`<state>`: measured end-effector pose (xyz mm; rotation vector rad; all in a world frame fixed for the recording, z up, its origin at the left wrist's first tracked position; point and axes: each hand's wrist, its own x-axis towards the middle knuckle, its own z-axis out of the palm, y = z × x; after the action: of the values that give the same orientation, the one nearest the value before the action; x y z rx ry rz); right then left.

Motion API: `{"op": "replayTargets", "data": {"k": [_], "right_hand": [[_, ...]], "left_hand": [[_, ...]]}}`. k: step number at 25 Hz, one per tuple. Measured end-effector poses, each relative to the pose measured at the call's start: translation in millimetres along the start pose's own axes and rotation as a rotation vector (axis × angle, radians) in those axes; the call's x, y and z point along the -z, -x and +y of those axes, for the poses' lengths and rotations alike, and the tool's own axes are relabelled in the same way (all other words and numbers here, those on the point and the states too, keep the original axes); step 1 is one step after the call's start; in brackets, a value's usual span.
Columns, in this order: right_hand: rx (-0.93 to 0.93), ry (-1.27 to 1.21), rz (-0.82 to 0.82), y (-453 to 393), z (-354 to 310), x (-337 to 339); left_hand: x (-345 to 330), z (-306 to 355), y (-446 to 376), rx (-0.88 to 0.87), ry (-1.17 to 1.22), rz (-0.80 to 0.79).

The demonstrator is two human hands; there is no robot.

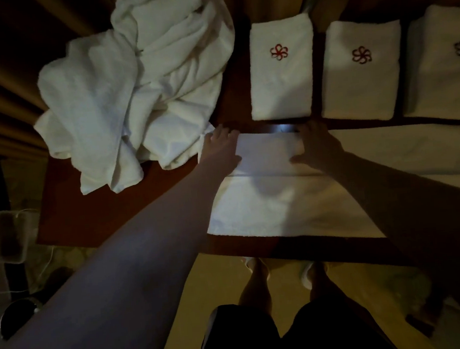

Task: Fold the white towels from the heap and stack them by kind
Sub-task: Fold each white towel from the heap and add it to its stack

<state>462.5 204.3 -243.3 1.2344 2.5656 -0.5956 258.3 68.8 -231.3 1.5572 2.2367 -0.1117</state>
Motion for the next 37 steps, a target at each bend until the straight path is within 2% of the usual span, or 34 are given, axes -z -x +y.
{"op": "replayTargets", "data": {"k": [3,6,12,16,20,24,26,29,31,33,35,37], "right_hand": [[0.018,0.117,-0.012,-4.9,6.7,1.1],[0.044,0.252,-0.099,-7.3,8.0,1.5],[-0.016,-0.007,-0.024,6.2,1.1,39.3],[-0.029,-0.126,0.156,29.5,0.5,57.8],[-0.058,-0.087,0.286,71.5,-5.3,36.8],[-0.015,-0.052,0.300,118.0,-14.1,-3.7],[-0.037,-0.021,0.221,125.2,-13.0,-21.3],[-0.044,0.061,-0.029,126.2,-10.5,-38.0],[-0.011,0.075,-0.061,125.4,-6.1,-44.2],[-0.012,0.050,-0.024,122.6,-0.6,-42.7],[-0.030,0.006,0.024,118.3,6.7,-37.2],[-0.009,0.016,0.002,114.1,14.0,-30.8]], "left_hand": [[0.1,0.8,-5.0,0.001,-0.179,-0.010],[1.1,-1.0,-1.5,-0.036,-0.174,0.066],[30.3,-7.3,7.5,-0.014,-0.135,0.172],[54.4,-6.1,22.3,-0.066,-0.127,0.242],[45.9,-6.4,56.5,-0.133,-0.135,0.167],[9.5,-2.0,90.9,-0.149,-0.186,-0.033],[-7.9,-5.2,100.2,-0.049,-0.111,-0.143],[-23.2,-9.1,103.3,0.010,-0.083,-0.256],[-24.2,-1.1,99.1,0.036,-0.109,-0.246],[-23.7,13.6,92.5,0.017,-0.136,-0.206],[-25.6,34.0,85.7,-0.083,-0.141,-0.149],[-30.4,64.2,80.4,-0.196,-0.126,-0.111]]}}
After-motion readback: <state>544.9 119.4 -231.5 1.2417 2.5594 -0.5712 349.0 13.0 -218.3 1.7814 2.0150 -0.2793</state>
